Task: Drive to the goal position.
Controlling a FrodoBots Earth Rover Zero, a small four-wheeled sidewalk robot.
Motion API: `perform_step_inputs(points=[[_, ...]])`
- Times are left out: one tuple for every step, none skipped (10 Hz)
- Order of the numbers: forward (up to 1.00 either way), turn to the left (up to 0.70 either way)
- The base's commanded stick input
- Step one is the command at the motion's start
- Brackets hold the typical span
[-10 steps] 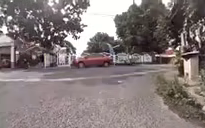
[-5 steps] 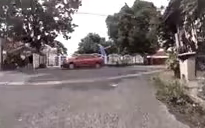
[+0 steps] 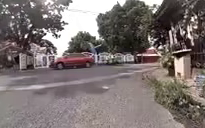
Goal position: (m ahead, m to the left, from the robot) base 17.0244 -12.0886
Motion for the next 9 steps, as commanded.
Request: perform_step_inputs(points=[[0.7,0.0],[0.7,0.0],[0.7,0.0],[0.7,0.0],[0.7,0.0],[0.7,0.0],[0.7,0.0],[0.7,0.0],[0.7,0.0]])
